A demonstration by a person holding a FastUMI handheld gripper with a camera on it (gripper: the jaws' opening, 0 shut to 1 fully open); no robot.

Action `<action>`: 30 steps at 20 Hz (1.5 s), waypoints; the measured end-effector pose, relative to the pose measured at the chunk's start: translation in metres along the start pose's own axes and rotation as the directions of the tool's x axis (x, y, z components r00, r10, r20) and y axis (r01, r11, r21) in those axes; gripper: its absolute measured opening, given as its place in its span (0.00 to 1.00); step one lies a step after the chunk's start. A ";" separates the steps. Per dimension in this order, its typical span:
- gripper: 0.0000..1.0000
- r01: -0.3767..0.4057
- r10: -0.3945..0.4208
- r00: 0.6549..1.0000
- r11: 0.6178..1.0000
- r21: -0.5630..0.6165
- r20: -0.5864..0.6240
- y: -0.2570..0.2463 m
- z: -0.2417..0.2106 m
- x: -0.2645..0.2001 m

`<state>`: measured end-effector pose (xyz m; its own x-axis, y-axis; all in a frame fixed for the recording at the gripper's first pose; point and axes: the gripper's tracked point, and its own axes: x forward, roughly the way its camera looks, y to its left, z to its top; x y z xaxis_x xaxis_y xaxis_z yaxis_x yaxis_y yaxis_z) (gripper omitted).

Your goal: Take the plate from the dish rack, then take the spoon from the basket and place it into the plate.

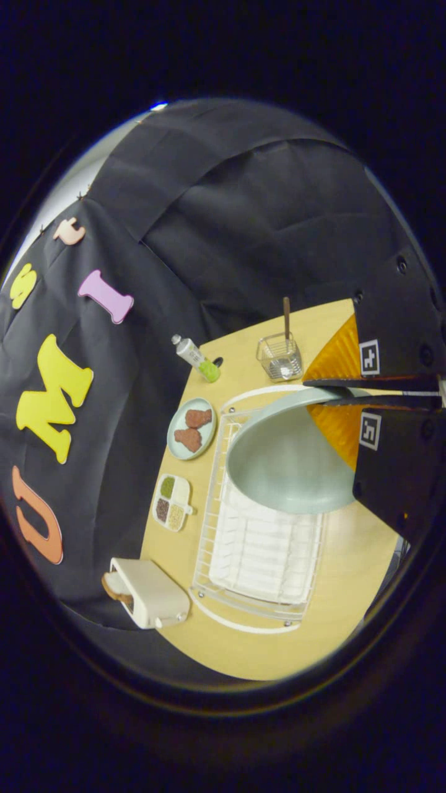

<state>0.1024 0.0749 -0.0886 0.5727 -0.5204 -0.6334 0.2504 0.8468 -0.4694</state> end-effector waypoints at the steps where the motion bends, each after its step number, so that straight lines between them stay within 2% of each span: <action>1: 0.08 -0.037 0.036 0.999 0.999 0.000 0.014 -0.004 -0.016 -0.004; 3: 0.08 -0.091 0.088 0.995 0.994 0.065 0.040 -0.011 -0.051 0.000; 6: 0.08 -0.219 0.222 0.975 0.969 0.111 -0.015 0.004 -0.116 0.018; 10: 0.08 -0.314 0.334 0.938 0.932 0.182 -0.094 0.011 -0.159 0.052; 13: 0.08 -0.344 0.376 0.918 0.913 0.219 -0.124 0.007 -0.166 0.084; 15: 0.08 -0.386 0.431 0.894 0.880 0.277 -0.123 0.007 -0.165 0.097; 20: 0.10 -0.462 0.511 0.854 0.832 0.308 -0.099 0.004 -0.170 0.137; 25: 0.09 -0.470 0.507 0.860 0.830 0.300 -0.057 -0.002 -0.168 0.175; 27: 0.10 -0.522 0.551 0.834 0.793 0.313 -0.006 0.003 -0.162 0.181; 29: 0.11 -0.589 0.582 0.803 0.739 0.327 0.130 -0.002 -0.141 0.177; 30: 0.18 -0.604 0.578 0.795 0.721 0.339 0.186 -0.010 -0.133 0.176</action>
<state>0.0968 -0.0404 -0.2776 0.7452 0.0964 -0.6598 0.0996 0.9623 0.2531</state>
